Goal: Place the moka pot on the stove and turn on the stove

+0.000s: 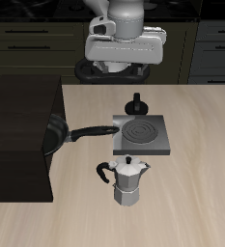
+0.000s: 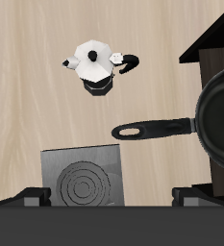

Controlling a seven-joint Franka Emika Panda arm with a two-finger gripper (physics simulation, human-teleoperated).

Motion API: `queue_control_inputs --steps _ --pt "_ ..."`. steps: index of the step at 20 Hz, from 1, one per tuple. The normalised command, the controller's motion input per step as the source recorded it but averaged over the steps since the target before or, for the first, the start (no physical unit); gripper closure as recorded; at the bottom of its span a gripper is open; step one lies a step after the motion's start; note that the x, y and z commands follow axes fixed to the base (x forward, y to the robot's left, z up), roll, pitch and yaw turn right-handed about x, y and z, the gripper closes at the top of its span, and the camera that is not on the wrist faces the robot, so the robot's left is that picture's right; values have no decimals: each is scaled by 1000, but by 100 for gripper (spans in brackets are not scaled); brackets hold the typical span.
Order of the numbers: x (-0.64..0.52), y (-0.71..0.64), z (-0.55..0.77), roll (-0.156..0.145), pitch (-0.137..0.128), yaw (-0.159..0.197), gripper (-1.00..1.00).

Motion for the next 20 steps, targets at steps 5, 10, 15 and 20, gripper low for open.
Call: queue_control_inputs --steps 5,10,15,20 --pt "293 77 -27 8 -3 34 -100" --pt "300 25 0 18 12 -6 -100" --pt "296 41 57 23 -18 21 -100" --pt "231 32 53 6 -8 -1 -100"
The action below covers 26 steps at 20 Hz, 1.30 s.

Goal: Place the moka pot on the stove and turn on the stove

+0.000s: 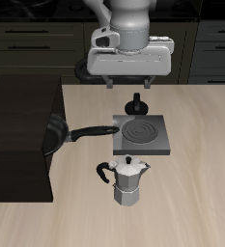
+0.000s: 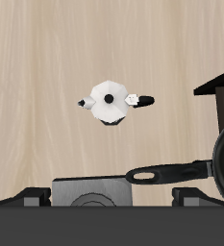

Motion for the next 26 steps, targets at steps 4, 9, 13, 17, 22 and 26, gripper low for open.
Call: queue_control_inputs --steps 4,9,13,17,22,26 --pt "291 58 57 23 2 0 -100" --pt "184 -20 31 10 -12 -63 -100" --pt "291 24 -60 -12 -3 37 -100" --pt "202 -75 -104 -23 10 -32 -100" --pt "72 12 -202 14 3 4 -100" --pt "35 -9 -176 0 3 20 -100"
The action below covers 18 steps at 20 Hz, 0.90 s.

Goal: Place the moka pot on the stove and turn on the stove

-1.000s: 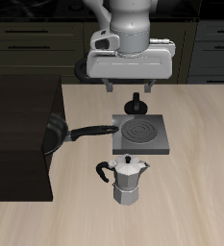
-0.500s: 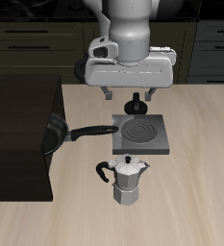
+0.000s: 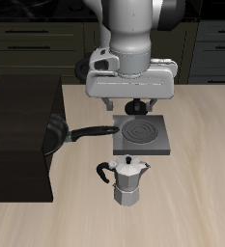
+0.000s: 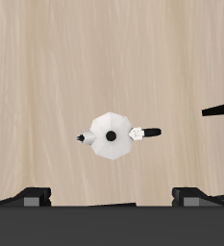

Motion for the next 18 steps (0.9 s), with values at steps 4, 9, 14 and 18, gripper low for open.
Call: queue_control_inputs --steps 4,9,14,18 --pt "44 -84 -152 -16 9 -30 -100" --pt "-27 -43 -291 -24 -29 51 -100" --pt "-144 -48 -169 -6 -49 2 -100" --pt "-71 55 -119 23 -34 35 -100"
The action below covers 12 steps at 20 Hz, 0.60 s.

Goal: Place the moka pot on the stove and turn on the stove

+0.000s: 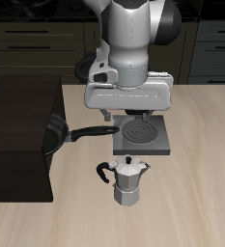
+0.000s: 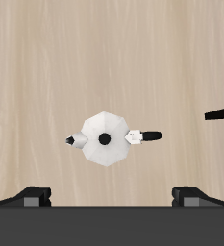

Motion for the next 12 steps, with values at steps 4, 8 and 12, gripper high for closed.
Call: queue_control_inputs --steps 4,8,12 --pt "-106 71 -183 22 -19 20 -100" --pt "-17 -28 -158 -12 -24 40 -100" --pt "67 -79 -107 -9 20 -16 -100"
